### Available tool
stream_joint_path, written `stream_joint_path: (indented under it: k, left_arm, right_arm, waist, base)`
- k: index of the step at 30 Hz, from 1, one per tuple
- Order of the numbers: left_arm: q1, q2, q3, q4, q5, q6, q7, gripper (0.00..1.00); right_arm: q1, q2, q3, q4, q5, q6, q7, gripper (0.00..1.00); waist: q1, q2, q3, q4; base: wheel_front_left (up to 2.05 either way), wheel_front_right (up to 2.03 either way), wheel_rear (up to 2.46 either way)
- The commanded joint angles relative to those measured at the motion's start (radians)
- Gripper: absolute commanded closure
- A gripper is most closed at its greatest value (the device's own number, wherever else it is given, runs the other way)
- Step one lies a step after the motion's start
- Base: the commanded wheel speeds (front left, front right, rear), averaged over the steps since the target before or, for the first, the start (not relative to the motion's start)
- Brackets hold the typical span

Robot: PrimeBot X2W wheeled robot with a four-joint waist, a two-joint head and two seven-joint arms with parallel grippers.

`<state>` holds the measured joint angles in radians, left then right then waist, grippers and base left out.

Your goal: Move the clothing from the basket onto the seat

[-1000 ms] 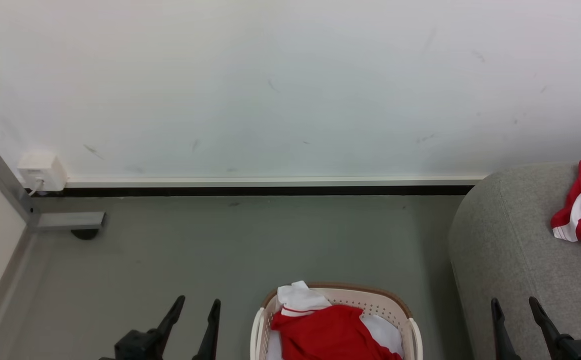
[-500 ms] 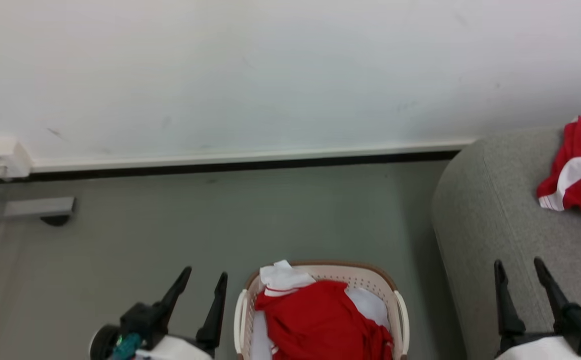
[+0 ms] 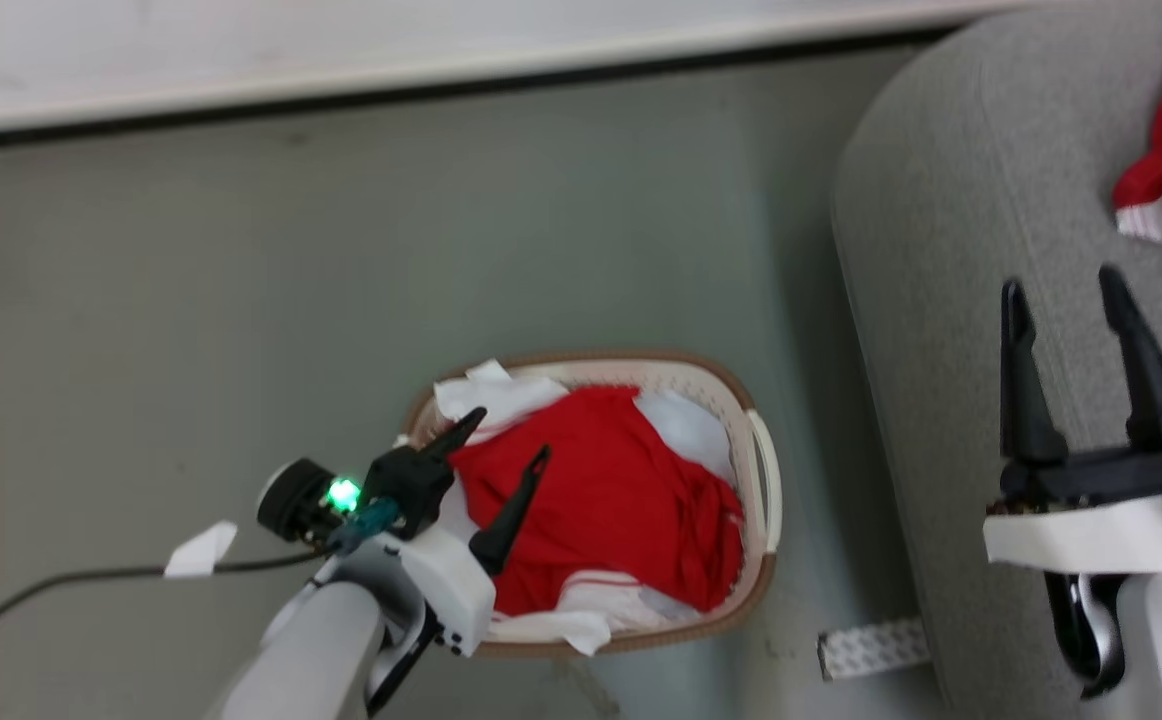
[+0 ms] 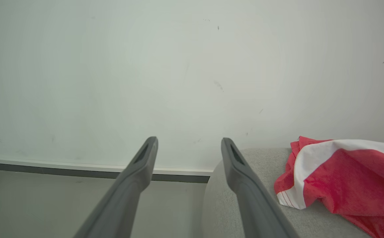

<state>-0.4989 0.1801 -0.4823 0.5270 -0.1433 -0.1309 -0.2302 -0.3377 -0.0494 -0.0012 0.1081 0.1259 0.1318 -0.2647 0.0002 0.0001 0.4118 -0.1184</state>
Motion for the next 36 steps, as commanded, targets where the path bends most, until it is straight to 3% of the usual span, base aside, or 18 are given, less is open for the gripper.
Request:
stream_joint_path:
  k: [1,10,20,36]
  left_arm:
    - [-0.037,0.017,-0.018,0.024,0.001,0.001,0.016,0.00]
    - [-0.226,0.053,-0.074,0.150,0.008,0.002,0.152,0.00]
    - [-0.369,0.061,-0.091,0.203,0.029,0.004,0.210,0.00]
    - [-0.465,0.052,-0.147,0.236,0.042,0.004,0.244,0.00]
  right_arm:
    - [-0.039,-0.002,0.005,-0.021,0.013,-0.002,0.000,0.00]
    - [-0.186,-0.002,0.030,-0.180,0.042,-0.002,0.000,0.00]
    - [-0.310,-0.002,0.028,-0.262,0.022,-0.002,0.000,0.00]
    - [-0.310,-0.002,0.040,-0.295,0.076,-0.002,0.000,0.00]
  waist:
    - [-0.0002,-0.0001,0.158,-0.068]
    - [-0.0002,-0.0001,0.405,-0.112]
    - [-0.0002,-0.0001,0.600,-0.092]
    - [-0.0002,-0.0001,0.675,-0.124]
  base:
    - [0.00,0.00,0.00]
    - [0.00,0.00,0.00]
    - [0.00,0.00,0.00]
    - [0.00,0.00,0.00]
